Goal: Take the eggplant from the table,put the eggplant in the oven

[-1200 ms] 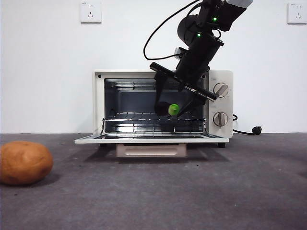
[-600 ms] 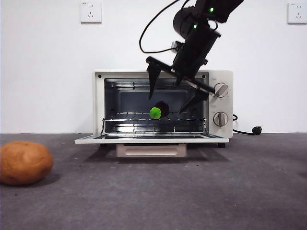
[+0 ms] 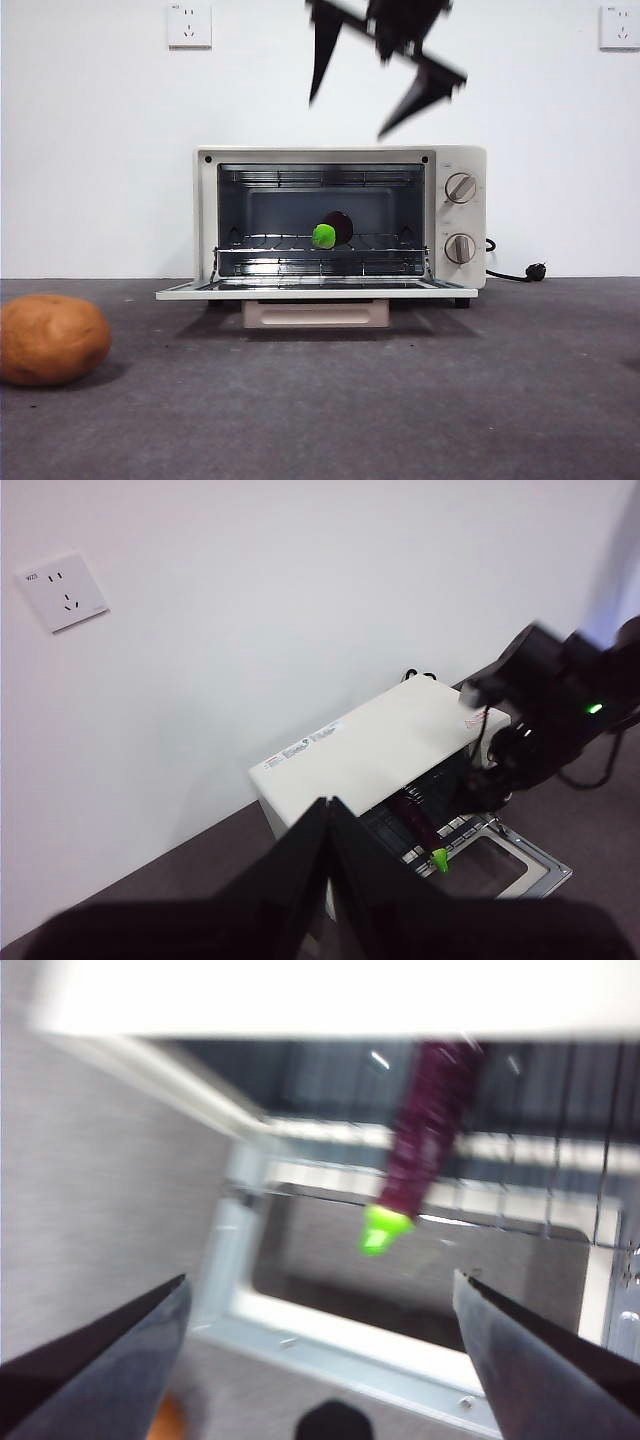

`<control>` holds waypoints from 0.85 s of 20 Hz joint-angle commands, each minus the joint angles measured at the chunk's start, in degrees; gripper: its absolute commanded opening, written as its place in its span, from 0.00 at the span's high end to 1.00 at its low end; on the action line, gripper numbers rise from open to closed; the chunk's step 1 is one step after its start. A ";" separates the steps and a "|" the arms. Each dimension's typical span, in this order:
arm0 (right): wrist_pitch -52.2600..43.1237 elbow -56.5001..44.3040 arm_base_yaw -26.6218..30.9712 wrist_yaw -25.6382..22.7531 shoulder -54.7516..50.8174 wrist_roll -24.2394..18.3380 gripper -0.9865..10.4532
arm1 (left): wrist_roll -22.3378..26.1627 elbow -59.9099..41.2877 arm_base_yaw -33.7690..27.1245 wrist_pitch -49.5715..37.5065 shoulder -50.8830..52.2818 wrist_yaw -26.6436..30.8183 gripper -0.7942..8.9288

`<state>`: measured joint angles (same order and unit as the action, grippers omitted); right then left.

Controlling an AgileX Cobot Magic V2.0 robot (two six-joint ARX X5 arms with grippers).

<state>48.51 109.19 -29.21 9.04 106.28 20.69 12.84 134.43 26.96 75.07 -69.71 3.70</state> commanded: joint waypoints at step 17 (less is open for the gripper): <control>10.21 0.28 -0.44 -5.51 -35.17 -10.08 0.53 | -0.20 -0.13 0.15 -0.35 0.20 -0.04 0.92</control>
<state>58.48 109.40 -29.61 4.19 71.66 12.32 12.84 134.43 26.96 75.05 -69.63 3.70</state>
